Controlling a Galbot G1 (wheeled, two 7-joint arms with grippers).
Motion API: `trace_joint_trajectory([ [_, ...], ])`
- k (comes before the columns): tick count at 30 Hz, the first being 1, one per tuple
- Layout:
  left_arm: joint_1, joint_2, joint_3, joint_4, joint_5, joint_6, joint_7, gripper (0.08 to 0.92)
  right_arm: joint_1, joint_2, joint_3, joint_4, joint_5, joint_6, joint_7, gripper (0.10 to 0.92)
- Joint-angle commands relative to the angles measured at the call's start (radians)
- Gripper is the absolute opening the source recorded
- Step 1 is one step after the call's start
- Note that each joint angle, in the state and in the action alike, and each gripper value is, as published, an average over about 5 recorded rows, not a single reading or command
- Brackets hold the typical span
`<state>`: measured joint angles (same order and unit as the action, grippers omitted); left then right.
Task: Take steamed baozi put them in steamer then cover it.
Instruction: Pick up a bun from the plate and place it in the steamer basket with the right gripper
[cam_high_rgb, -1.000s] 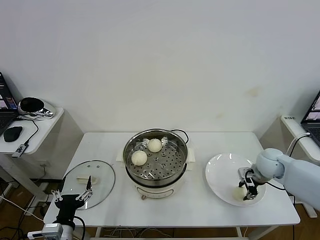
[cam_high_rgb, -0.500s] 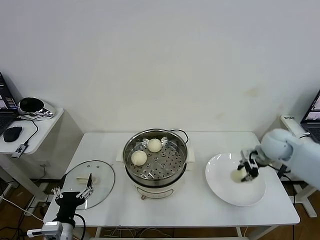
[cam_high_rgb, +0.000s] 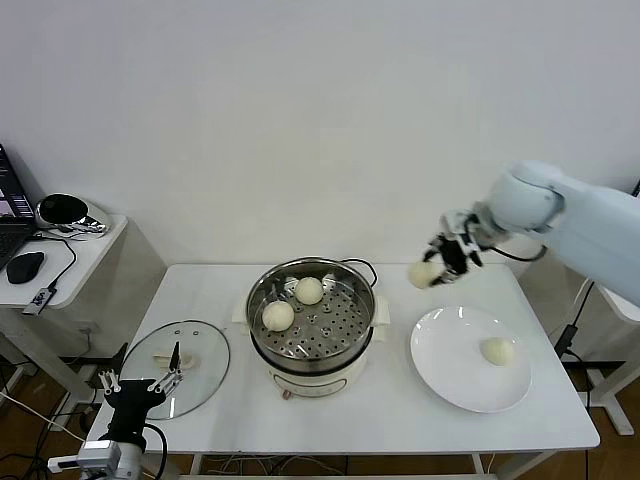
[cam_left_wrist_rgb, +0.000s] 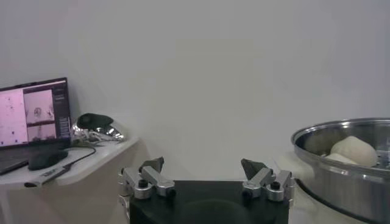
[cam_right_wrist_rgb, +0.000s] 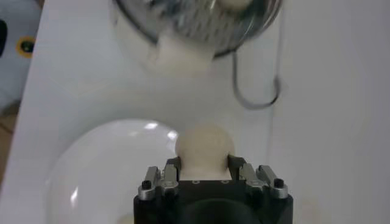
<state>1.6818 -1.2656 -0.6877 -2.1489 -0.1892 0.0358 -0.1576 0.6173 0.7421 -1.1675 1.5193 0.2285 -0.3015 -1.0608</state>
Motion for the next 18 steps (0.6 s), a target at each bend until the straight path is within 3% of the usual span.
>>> trace_joint_trajectory([
  [1,0.003,-0.005,-0.017,-0.002,-0.002,-0.001,-0.001,0.823,0.097,0.327,-0.111,-0.028,0.11,0.161,0.06,0.504],
  [18,0.016,-0.035,-0.038,-0.032,-0.002,-0.001,-0.002,0.823,-0.072,0.492,-0.193,-0.094,-0.21,0.52,0.121,0.518],
])
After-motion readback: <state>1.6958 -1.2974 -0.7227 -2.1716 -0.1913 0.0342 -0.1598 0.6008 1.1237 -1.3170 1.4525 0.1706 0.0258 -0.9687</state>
